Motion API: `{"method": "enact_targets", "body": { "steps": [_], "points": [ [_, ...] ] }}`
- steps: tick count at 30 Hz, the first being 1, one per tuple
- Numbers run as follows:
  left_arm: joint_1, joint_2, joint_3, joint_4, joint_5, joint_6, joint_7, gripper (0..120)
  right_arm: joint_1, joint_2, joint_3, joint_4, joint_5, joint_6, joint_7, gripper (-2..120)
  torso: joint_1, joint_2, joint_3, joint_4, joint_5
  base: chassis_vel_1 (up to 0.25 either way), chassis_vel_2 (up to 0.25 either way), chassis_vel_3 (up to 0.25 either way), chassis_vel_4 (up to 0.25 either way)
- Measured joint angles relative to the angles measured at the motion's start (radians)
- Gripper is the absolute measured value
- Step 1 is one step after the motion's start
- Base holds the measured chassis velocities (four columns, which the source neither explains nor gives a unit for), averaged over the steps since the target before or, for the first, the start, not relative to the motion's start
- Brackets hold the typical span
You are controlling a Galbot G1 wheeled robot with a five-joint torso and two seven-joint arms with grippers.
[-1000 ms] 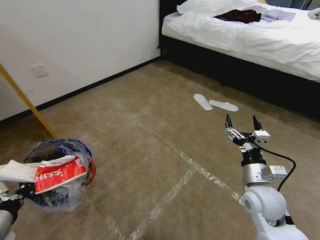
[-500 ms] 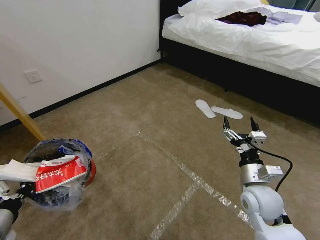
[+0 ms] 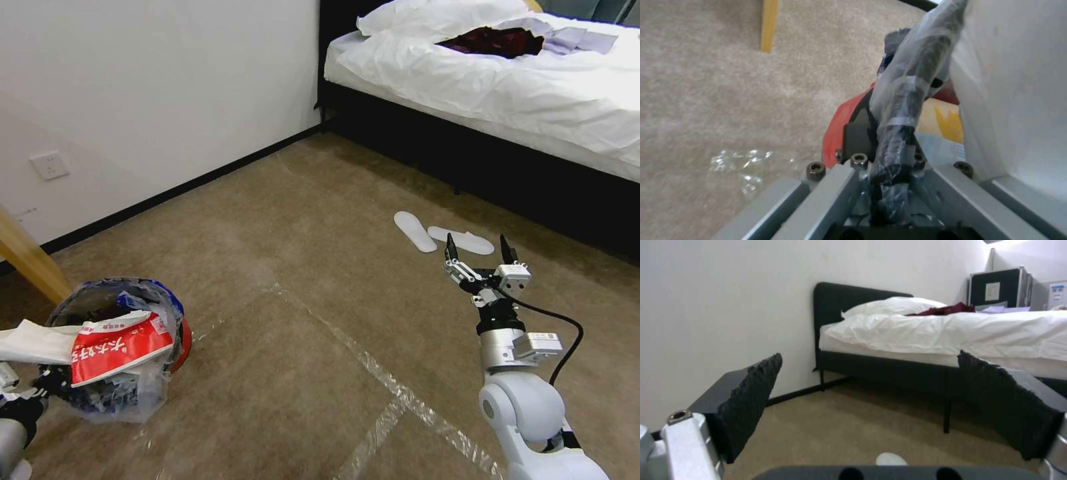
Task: Pick up the trash bin and place the garbage on the floor into it.
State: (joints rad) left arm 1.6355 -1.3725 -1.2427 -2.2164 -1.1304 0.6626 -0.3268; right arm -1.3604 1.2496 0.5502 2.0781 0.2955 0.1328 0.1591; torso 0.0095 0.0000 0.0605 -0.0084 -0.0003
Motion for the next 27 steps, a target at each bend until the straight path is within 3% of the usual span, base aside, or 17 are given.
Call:
{"method": "enact_targets", "body": {
  "steps": [27],
  "points": [
    [0.004, 0.0, 0.002, -0.004, 0.001, 0.001, 0.0, 0, 0.004, 0.0, -0.008, -0.005, -0.012, 0.001, 0.003, 100, 0.0, 0.0, 0.0, 0.0001, 0.0003, -0.164, 0.165, 0.159, -0.157]
  ]
}}
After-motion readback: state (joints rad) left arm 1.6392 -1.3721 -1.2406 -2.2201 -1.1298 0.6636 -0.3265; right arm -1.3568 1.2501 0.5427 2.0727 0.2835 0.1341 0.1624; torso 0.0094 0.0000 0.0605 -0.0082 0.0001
